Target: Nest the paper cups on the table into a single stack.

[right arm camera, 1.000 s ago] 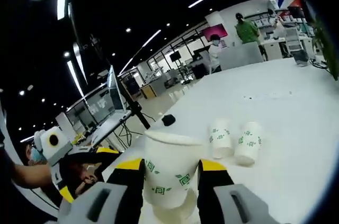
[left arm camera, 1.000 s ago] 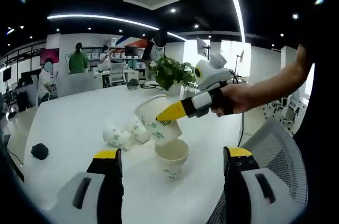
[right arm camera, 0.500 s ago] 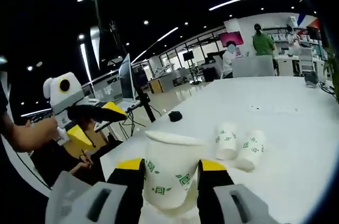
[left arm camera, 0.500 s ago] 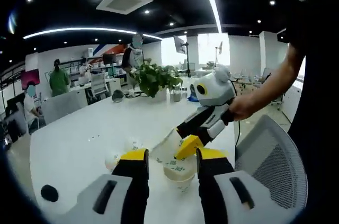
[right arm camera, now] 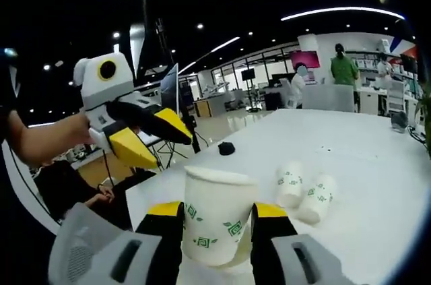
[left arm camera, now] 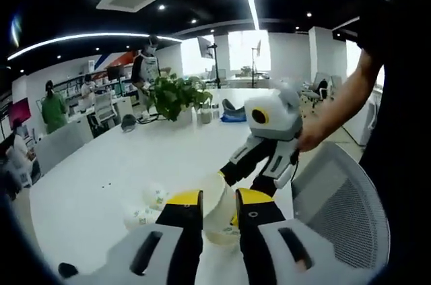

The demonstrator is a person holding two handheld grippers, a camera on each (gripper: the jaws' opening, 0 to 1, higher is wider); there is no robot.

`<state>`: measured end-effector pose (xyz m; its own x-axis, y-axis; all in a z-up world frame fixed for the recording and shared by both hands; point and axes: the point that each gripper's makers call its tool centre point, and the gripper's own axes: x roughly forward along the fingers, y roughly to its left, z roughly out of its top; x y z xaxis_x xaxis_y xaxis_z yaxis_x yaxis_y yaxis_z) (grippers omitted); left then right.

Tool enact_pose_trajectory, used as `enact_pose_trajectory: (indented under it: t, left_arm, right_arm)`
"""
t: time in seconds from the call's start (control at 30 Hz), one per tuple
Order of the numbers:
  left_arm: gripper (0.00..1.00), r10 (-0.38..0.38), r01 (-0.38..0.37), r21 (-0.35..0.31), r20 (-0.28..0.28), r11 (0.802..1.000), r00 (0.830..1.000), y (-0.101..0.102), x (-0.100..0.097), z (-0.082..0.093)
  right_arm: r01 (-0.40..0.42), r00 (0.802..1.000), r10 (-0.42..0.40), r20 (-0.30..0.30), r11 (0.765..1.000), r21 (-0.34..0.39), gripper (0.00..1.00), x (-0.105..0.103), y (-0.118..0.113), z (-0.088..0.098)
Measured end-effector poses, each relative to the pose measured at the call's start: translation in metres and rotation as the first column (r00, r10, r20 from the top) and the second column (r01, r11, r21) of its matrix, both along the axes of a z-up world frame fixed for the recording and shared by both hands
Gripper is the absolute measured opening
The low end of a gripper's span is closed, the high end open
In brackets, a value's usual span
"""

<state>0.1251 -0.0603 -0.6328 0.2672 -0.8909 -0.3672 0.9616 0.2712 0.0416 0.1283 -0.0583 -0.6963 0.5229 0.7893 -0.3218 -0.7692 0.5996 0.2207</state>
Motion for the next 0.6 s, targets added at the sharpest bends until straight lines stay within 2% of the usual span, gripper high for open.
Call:
enact_pose_trajectory:
  t: [0.43,0.5,0.6]
  left_arm:
    - [0.13,-0.032,0.035,0.034,-0.084,0.999,0.996,-0.015,0.0,-0.012]
    - [0.13,-0.031,0.035,0.042,-0.099,0.999,0.995,-0.017,-0.001,-0.014]
    - [0.13,-0.032,0.039,0.055,-0.131,0.998,0.991,-0.02,-0.002,-0.019]
  right_arm:
    - [-0.021,0.996,0.026,0.084,0.998,-0.059,0.38,-0.003,0.002,0.001]
    - [-0.023,0.994,0.03,0.107,0.997,-0.074,0.38,-0.002,0.001,0.002]
    - [-0.009,0.984,0.031,0.174,0.992,-0.127,0.38,0.001,-0.001,0.004]
